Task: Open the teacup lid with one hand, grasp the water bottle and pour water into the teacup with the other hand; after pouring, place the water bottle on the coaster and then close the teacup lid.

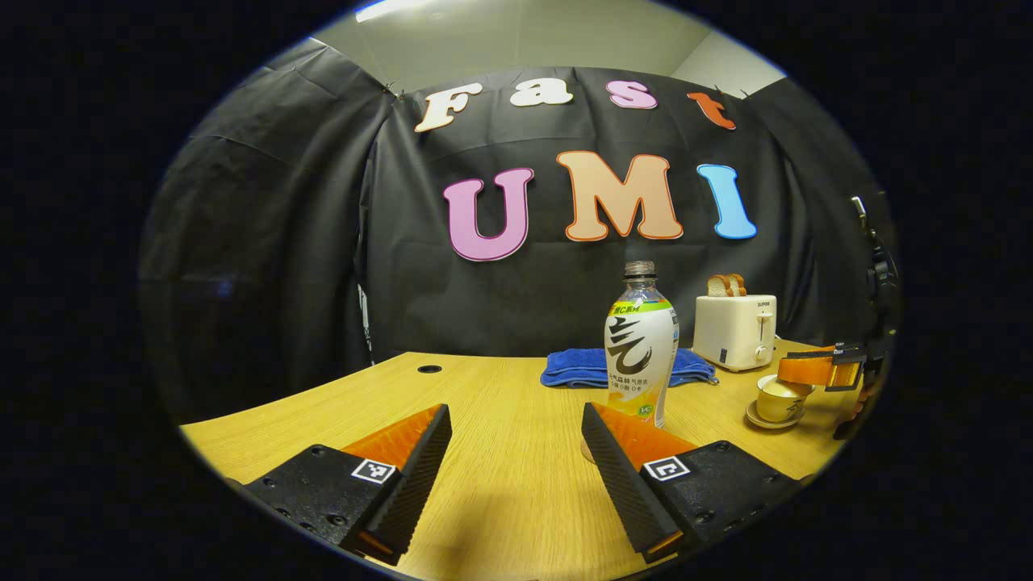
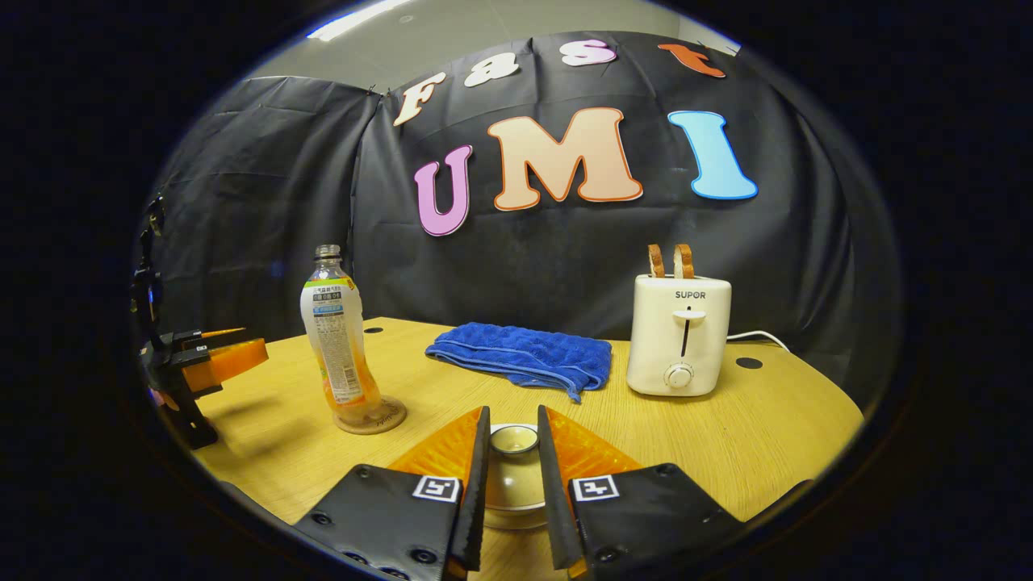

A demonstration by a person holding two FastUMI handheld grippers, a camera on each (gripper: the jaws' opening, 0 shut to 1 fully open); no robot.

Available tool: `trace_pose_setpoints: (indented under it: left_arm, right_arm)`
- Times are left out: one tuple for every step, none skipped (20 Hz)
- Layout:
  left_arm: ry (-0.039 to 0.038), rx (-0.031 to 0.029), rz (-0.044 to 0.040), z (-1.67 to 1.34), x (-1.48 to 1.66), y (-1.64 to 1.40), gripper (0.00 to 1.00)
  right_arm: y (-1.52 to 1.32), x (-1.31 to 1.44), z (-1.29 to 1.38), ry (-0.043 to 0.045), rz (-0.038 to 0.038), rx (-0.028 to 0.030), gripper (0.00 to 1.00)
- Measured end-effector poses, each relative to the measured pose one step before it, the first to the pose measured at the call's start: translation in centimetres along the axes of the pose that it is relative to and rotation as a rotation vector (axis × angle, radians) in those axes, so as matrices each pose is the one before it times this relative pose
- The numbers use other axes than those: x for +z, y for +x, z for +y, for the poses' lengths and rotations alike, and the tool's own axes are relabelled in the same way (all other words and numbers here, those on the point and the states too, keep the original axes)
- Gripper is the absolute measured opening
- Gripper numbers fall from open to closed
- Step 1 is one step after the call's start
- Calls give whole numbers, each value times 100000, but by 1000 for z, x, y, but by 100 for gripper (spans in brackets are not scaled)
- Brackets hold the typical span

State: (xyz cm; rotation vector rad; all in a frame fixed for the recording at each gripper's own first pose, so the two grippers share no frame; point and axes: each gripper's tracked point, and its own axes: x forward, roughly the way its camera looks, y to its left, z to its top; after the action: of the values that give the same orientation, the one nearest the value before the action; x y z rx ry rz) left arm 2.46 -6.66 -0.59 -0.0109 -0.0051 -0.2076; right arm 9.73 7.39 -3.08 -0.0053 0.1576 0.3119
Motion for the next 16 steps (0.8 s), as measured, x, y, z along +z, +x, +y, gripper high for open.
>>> trace_pose_setpoints:
  left_arm:
    - [5, 129, -32, 28, -44, -14, 95]
    - [139, 215, 24, 95, 191, -120, 95]
    - [158, 116, 102, 40, -18, 40, 95]
    - [54, 154, 11, 33, 44, 47, 95]
    - [52, 95, 11, 42, 23, -36, 95]
    - [1, 47, 6, 3, 1, 35, 95]
    - [38, 175, -8, 48, 47, -49, 95]
    - [22, 141, -13, -3, 74, -12, 95]
    - [10, 144, -23, 62, -41, 22, 95]
    - [6, 180, -60, 86, 53, -5, 95]
    - [16, 240, -46, 24, -21, -9, 95]
    - [60, 197, 21, 36, -3, -8, 95]
    - [2, 55, -41, 10, 54, -9, 95]
    - [15, 17, 21, 27, 27, 30, 95]
    - [32, 140, 1, 9, -33, -56, 95]
    - [-3, 38, -34, 44, 8, -48, 95]
  right_arm:
    - [-33, 73, 231, 79, -20, 814, 45]
    - [-14, 19, 114, -144, -203, 529, 54]
    - [-236, 85, -88, -212, -729, -345, 63]
    - [-244, 295, -104, -587, -1748, -517, 72]
    - [-370, 494, -128, -479, -2331, -1339, 81]
    - [-348, 360, -303, 288, -2271, -1338, 90]
    - [-399, 180, -349, 751, -2382, -1662, 99]
    - [-519, 304, -438, 482, -2073, -1965, 99]
    - [-546, 439, -425, -134, -2361, -2092, 100]
    - [-505, 286, -475, -1271, -1434, -2020, 100]
    - [-477, -325, -311, 766, 525, -1194, 99]
    - [-582, 1, -298, -531, -104, -1232, 100]
    - [-527, 213, -738, 156, -322, -2296, 99]
    - [-478, 55, -925, -212, -76, -3247, 99]
    - [-534, -1, -1070, -125, -159, -3859, 95]
    - [-401, 97, -1034, -133, -168, -4016, 99]
